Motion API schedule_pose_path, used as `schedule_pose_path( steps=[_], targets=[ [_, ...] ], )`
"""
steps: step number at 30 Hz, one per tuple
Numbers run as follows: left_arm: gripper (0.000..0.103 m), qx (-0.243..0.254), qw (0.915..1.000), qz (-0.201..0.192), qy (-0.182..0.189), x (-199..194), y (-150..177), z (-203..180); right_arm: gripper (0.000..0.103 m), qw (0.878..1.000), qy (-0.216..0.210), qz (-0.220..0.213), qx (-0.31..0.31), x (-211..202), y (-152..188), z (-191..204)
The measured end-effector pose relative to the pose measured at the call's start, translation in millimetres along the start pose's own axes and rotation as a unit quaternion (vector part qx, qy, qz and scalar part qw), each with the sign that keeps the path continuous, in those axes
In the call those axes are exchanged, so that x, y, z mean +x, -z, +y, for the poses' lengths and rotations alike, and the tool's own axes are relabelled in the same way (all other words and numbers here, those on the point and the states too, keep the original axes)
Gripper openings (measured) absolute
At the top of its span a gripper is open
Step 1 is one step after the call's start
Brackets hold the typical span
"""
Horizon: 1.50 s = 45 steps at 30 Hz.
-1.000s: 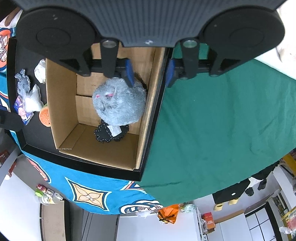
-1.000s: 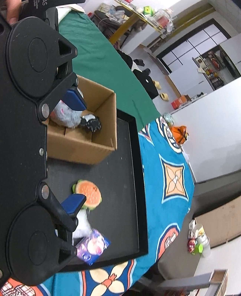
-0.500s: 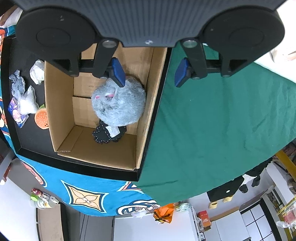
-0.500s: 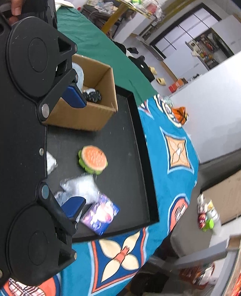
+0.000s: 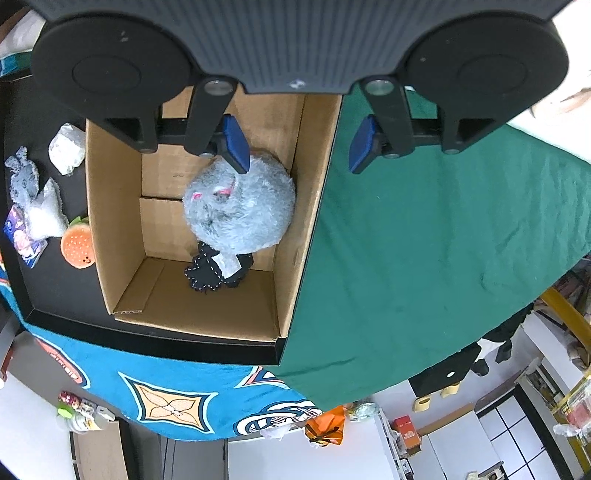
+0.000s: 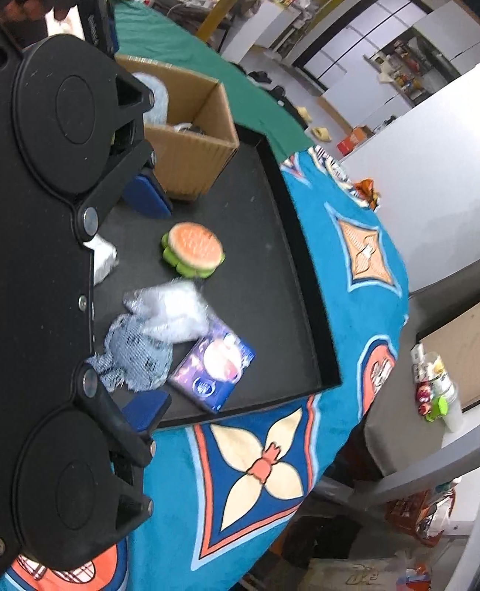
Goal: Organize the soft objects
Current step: 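Move the right tool back over the tray toward the denim plush, then grasp the blue denim plush with the right tool and lift it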
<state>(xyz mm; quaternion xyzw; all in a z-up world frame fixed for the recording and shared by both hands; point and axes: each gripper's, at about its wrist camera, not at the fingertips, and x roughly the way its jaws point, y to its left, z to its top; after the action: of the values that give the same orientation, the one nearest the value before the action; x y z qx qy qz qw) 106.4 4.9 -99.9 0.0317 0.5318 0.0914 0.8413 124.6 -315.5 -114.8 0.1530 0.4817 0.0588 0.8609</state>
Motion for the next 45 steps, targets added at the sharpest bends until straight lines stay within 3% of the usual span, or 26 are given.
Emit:
schedule_pose_path(
  steps=[4, 9, 14, 19, 20, 22, 24, 29, 34, 41, 45],
  targets=[
    [0.058, 0.012, 0.9998, 0.001, -0.017, 3, -1, -5, 0.084, 0.999, 0.003, 0.029, 0.015, 15, 4, -10],
    [0.058, 0.012, 0.9993, 0.010, -0.033, 9, -1, -8, 0.082, 0.998, 0.027, 0.056, 0.030, 34, 6, -21],
    [0.058, 0.021, 0.9986, 0.013, -0.046, 12, -4, -14, 0.081, 0.997, 0.031, 0.073, 0.009, 48, 11, -19],
    [0.058, 0.024, 0.9981, 0.018, -0.054, 14, -7, -20, 0.074, 0.995, 0.043, 0.087, -0.017, 59, 14, -16],
    [0.058, 0.026, 0.9979, 0.018, -0.056, 14, -8, -21, 0.072, 0.995, 0.043, 0.088, -0.017, 60, 14, -16],
    [0.058, 0.029, 0.9975, 0.019, -0.061, 14, -7, -23, 0.055, 0.994, 0.045, 0.096, -0.014, 64, 15, -18],
    [0.058, 0.029, 0.9974, 0.019, -0.064, 14, -7, -24, 0.045, 0.995, 0.047, 0.091, -0.006, 62, 15, -23],
    [0.058, 0.033, 0.9969, 0.019, -0.069, 13, -6, -27, 0.035, 0.995, 0.034, 0.092, 0.018, 57, 15, -31],
    [0.058, 0.036, 0.9968, 0.019, -0.068, 13, -6, -28, 0.013, 0.996, 0.023, 0.086, 0.030, 50, 14, -34],
    [0.058, 0.032, 0.9975, 0.015, -0.061, 8, -5, -22, 0.001, 0.996, -0.001, 0.079, 0.038, 41, 12, -33],
    [0.058, 0.023, 0.9979, 0.014, -0.059, 6, -1, -14, 0.001, 0.996, -0.024, 0.064, 0.064, 30, 10, -38]
  ],
)
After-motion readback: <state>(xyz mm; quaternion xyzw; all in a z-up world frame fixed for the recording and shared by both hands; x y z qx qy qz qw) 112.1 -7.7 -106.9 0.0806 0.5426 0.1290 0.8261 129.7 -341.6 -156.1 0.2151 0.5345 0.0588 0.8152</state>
